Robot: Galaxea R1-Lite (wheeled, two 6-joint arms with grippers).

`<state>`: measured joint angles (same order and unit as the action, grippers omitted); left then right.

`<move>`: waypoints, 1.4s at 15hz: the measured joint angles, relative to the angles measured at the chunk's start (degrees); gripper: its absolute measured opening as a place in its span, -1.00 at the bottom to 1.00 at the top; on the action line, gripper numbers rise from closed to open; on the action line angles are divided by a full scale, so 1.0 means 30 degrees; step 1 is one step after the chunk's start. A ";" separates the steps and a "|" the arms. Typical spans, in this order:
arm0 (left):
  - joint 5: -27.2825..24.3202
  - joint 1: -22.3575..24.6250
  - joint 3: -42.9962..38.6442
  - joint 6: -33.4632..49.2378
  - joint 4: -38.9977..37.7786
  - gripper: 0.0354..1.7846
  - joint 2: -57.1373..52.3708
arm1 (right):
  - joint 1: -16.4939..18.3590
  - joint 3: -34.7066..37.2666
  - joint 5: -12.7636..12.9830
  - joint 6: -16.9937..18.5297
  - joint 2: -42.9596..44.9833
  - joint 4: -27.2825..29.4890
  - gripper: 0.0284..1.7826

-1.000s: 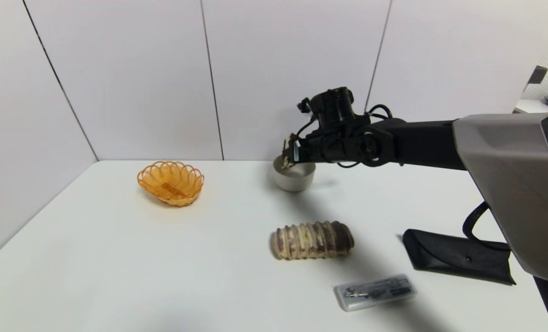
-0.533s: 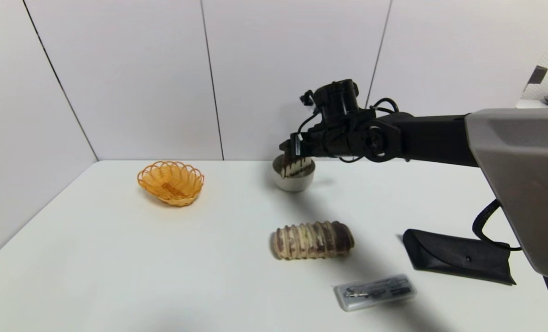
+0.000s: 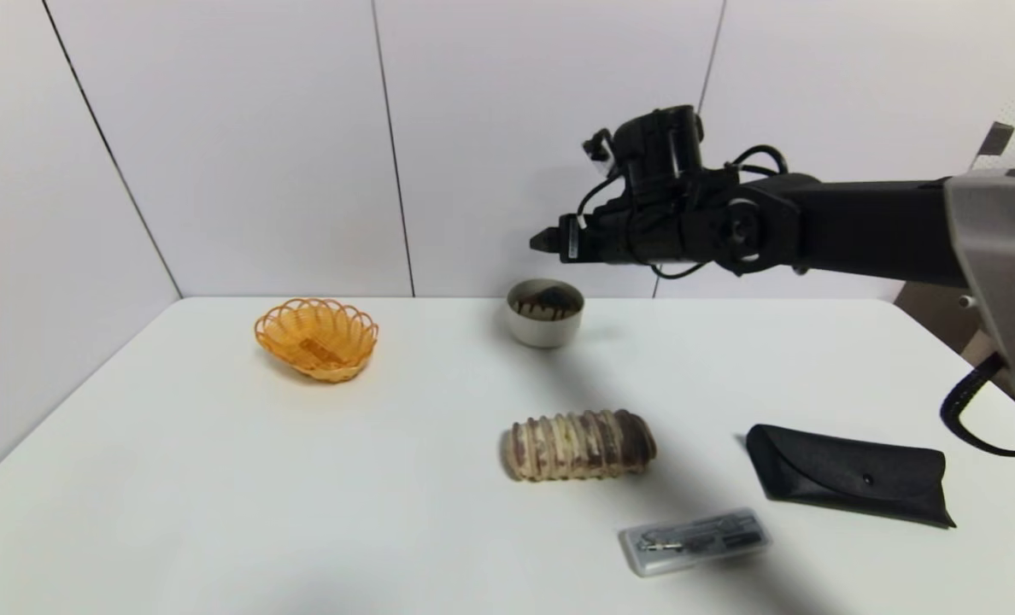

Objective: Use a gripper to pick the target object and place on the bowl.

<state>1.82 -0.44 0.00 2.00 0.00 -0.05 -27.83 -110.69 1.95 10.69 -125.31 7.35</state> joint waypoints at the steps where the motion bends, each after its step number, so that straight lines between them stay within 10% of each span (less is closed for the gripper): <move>1: 0.0000 0.0000 0.0000 -0.0008 0.0000 0.89 0.0000 | 0.0073 0.0264 -0.0028 0.0016 0.0597 0.0037 0.81; 6: -0.0008 0.0000 0.0000 0.0004 0.0000 0.89 0.0000 | 0.0561 0.2938 -0.0540 0.0065 0.5616 0.0049 0.86; 15: -0.0008 0.0000 0.0000 0.0004 0.0000 0.89 0.0000 | 0.6806 1.6640 -0.7684 -0.2682 2.0631 0.1187 0.90; 21: 0.0000 0.0000 0.0000 0.0004 0.0000 0.89 0.0000 | 0.9151 2.9107 -0.4856 -0.6290 3.1277 0.0000 0.90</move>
<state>1.82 -0.44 0.00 2.01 0.00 -0.05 -0.38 -23.37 -12.62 -8.18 -31.48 7.35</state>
